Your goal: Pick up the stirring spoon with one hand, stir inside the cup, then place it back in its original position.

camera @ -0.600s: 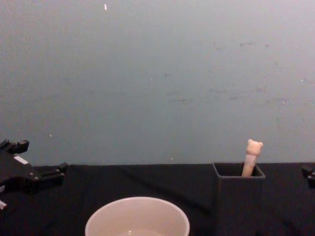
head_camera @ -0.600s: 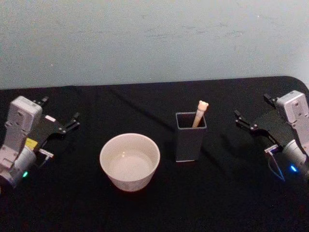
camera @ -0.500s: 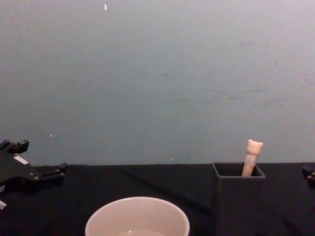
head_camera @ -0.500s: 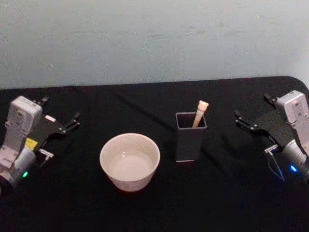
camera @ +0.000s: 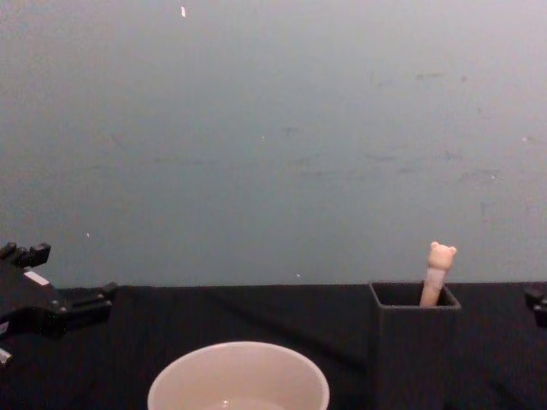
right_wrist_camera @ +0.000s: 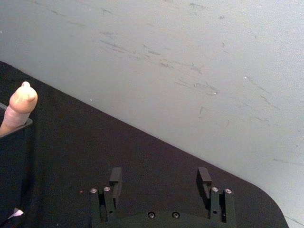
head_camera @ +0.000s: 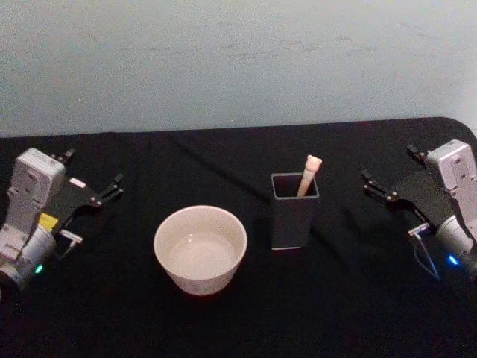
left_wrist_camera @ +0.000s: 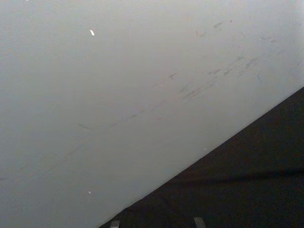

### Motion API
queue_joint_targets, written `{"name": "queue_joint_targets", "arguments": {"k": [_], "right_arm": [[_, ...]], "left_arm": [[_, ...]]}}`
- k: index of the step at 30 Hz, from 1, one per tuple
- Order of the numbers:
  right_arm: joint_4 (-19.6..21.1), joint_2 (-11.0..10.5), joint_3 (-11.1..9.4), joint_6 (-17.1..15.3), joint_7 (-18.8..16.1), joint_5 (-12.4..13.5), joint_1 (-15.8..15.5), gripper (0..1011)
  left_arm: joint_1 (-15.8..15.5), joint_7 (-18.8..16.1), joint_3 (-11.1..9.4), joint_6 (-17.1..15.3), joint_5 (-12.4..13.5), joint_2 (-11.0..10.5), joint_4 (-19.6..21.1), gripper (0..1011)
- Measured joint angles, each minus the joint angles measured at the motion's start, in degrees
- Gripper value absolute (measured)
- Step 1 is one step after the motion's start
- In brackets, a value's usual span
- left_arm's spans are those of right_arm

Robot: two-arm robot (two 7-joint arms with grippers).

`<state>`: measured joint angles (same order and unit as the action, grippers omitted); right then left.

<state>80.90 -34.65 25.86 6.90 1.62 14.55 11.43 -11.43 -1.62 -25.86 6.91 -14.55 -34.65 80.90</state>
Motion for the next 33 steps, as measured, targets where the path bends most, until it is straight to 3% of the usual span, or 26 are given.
{"name": "queue_joint_targets", "arguments": {"k": [26,33], "right_arm": [[0.0,0.0,0.0,0.0,0.0,0.0,0.0,1002],[1.1,0.4,-1.4,-1.5,-2.8,1.1,0.1,1002]], "left_arm": [[0.0,0.0,0.0,0.0,0.0,0.0,0.0,1001],[0.0,0.0,0.0,0.0,0.0,0.0,0.0,1001]]}}
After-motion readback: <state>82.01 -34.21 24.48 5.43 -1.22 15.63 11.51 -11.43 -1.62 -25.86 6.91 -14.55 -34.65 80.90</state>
